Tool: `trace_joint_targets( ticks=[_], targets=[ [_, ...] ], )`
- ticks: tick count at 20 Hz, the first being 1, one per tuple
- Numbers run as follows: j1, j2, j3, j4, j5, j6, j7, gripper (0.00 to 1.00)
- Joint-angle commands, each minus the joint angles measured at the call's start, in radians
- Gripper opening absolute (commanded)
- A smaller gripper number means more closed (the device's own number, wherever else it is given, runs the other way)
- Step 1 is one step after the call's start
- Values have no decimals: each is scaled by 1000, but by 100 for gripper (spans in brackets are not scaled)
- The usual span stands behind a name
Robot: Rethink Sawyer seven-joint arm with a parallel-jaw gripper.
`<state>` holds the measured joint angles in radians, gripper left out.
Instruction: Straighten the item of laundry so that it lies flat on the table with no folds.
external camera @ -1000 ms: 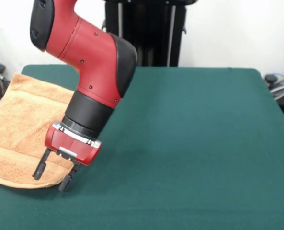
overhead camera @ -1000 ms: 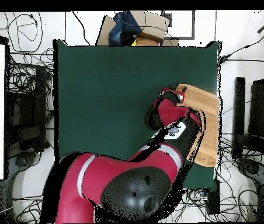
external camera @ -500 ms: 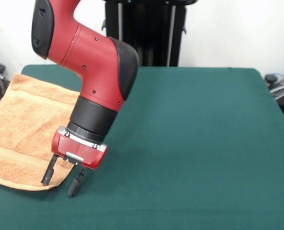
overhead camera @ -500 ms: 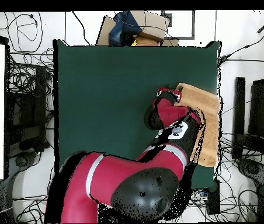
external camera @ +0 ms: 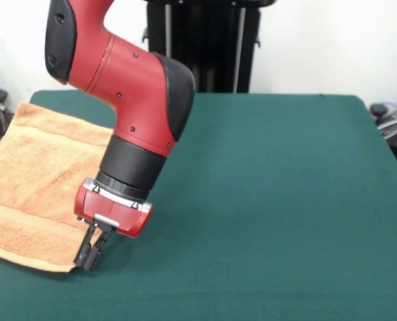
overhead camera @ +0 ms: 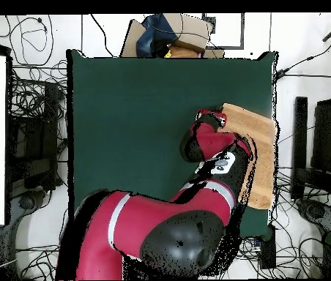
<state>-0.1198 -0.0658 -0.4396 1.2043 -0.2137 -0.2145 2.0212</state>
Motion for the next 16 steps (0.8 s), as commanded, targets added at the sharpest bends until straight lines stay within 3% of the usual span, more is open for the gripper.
trace_joint_targets(
  ticks=[1, 16],
  targets=[
    [21, 37, 101, -23, -10, 85, 61, 0],
    [70, 55, 10, -21, 41, 73, 80, 0]
  ],
)
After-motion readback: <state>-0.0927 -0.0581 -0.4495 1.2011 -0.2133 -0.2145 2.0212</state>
